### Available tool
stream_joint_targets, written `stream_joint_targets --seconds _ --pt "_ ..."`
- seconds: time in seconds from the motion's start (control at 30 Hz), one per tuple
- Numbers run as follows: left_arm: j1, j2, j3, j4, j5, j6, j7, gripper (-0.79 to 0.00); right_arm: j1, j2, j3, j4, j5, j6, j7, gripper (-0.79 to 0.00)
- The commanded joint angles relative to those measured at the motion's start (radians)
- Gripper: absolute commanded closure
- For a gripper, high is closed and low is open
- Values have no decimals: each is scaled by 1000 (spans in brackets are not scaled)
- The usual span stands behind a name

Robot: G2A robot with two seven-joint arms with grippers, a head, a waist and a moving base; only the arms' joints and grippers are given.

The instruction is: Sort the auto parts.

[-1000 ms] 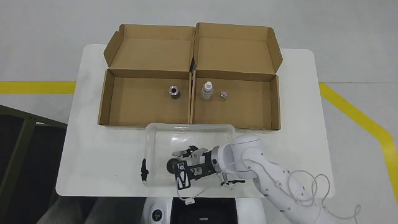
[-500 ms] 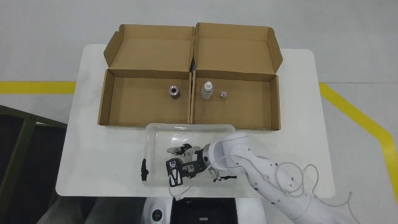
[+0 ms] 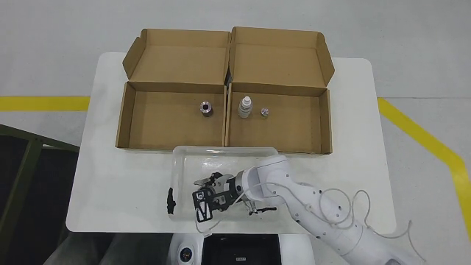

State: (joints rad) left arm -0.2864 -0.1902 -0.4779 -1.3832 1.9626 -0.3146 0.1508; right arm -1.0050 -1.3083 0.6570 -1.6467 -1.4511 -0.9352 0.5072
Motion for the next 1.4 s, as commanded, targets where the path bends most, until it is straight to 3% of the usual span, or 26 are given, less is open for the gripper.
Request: stream_joint_targets --seconds 0.0,0.07,0.23,1.37 --pt "0 0 0 0 0 0 0 -785 4 -1 -3 5 2 0 -5 -369" --pt "0 0 0 0 0 0 0 -785 6 -1 -4 8 7 1 -14 -320" --pt "0 0 0 0 0 0 0 -785 10 -2 -2 15 30 0 -38 0" --pt "0 0 0 0 0 0 0 -785 62 12 128 11 330 60 -113 0"
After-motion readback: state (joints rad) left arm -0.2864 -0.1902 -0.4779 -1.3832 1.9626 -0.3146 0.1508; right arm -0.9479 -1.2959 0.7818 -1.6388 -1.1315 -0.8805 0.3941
